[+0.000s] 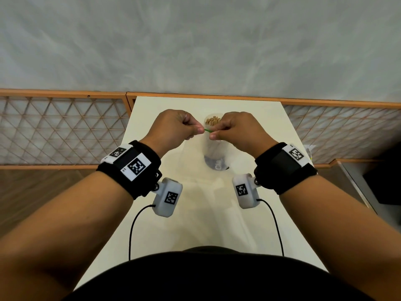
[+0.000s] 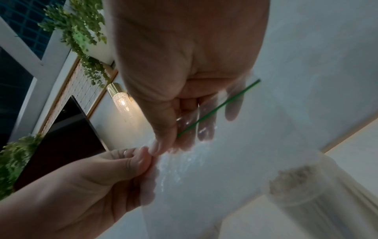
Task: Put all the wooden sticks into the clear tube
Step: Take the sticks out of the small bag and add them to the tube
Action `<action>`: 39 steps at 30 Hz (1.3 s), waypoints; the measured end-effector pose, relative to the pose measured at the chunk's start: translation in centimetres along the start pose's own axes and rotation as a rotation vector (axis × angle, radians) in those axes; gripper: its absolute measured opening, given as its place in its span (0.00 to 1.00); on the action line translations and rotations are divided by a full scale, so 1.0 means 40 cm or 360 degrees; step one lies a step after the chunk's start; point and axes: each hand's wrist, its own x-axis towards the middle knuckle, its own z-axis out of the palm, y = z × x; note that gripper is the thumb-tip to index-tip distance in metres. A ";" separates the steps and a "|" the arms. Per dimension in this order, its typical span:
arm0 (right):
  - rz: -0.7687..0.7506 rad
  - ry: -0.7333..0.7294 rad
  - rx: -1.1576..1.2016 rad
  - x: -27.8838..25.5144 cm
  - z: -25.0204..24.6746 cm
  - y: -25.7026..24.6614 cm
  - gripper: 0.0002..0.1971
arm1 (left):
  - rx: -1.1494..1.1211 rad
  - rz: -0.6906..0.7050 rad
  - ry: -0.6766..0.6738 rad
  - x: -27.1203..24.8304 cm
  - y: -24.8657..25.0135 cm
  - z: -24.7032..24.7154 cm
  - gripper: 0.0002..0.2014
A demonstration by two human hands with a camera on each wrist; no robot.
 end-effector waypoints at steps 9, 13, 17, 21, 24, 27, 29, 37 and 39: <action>-0.0136 0.0063 -0.0150 0.021 0.037 -0.031 0.08 | 0.0038 0.0049 0.0044 0.008 -0.012 -0.008 0.07; -0.0028 0.0085 -0.0050 0.027 0.028 -0.019 0.10 | -0.0234 -0.0004 0.0039 0.015 -0.022 -0.021 0.02; 0.0007 0.0073 0.0009 0.033 0.019 -0.005 0.05 | -0.0320 -0.0008 0.0099 0.023 -0.038 -0.033 0.04; 0.0013 0.0086 0.0078 0.043 0.022 -0.002 0.04 | -0.0310 -0.0005 0.0146 0.033 -0.050 -0.034 0.07; -0.0019 0.0123 0.0110 0.056 0.026 0.006 0.03 | -0.0273 0.0036 0.0167 0.039 -0.052 -0.033 0.07; -0.0079 0.0130 0.0084 0.066 0.028 0.012 0.02 | -0.0216 0.0079 0.0170 0.047 -0.055 -0.032 0.08; -0.0107 0.0121 0.0061 0.074 0.026 0.014 0.01 | -0.0151 0.0091 0.0140 0.054 -0.057 -0.033 0.08; -0.0207 -0.0044 -0.0225 0.109 0.026 0.005 0.03 | 0.0274 0.0119 -0.0065 0.070 -0.026 -0.015 0.03; -0.0210 -0.0065 -0.0251 0.115 0.027 0.003 0.03 | 0.0213 0.0059 -0.0104 0.077 -0.027 -0.017 0.03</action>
